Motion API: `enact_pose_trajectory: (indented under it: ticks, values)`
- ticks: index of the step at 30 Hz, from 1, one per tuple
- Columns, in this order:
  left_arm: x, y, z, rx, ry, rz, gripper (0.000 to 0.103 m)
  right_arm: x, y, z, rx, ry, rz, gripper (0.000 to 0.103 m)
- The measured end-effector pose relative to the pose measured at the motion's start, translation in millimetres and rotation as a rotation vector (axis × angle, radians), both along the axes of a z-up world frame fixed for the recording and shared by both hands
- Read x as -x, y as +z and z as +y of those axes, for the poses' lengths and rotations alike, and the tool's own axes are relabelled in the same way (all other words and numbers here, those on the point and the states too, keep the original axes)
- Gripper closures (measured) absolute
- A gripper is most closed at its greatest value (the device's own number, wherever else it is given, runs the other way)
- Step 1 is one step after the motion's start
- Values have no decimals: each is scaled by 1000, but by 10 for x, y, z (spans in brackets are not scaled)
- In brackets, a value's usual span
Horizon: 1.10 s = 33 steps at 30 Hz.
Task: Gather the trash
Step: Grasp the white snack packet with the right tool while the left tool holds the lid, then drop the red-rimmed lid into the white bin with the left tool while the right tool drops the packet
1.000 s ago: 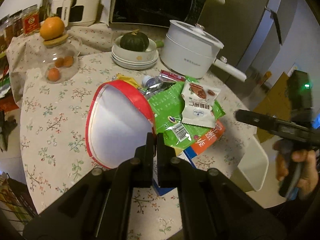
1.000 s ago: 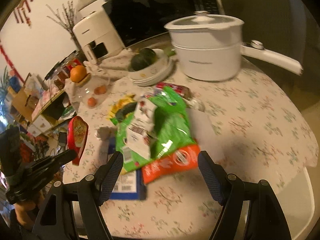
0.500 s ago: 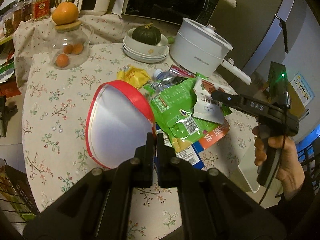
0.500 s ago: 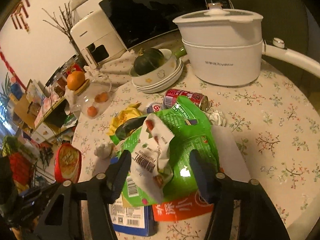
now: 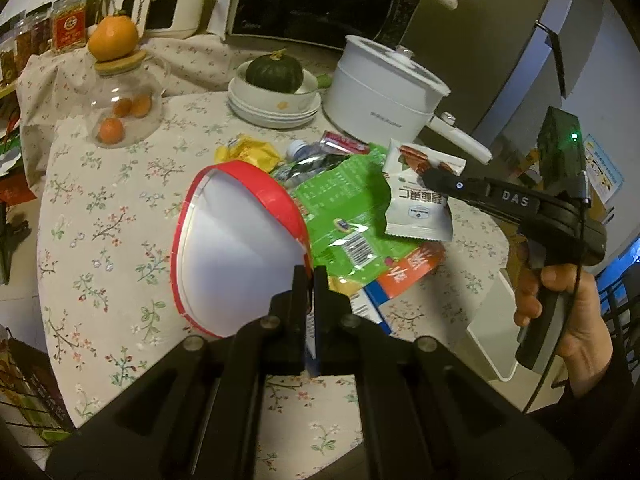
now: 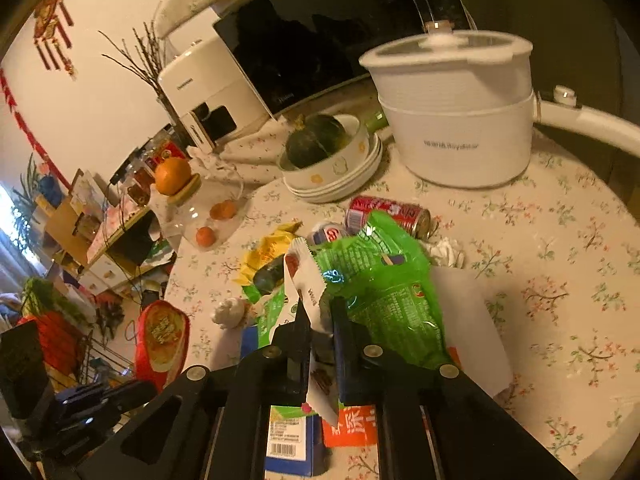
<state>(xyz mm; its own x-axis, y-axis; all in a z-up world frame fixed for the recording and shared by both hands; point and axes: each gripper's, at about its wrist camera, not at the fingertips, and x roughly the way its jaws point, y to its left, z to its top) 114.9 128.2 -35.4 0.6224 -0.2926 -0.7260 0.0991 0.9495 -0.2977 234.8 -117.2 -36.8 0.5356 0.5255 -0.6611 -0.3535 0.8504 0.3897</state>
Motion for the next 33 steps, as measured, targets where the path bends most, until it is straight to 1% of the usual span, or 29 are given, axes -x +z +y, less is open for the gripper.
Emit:
enact_pose_trajectory:
  ticks: [4,10,16,24,33]
  values:
    - [30,55,-104,-6,-19,-20,100,145,129,-113,31,1,-17,93]
    - [40,107,-276,-12,-58,-36,100,310,195,-308,103,-8,-24,93]
    - [42,139,-453,-17,-98,-45,100,463,259,-574,124,-42,-21,93]
    - [49,146,-754,-27,-151,-49,100,610,295,-923,184,-79,-13,93]
    - [26,171,-1185,-36,-225,-57,100,737,303,-1383,200,-144,4,93]
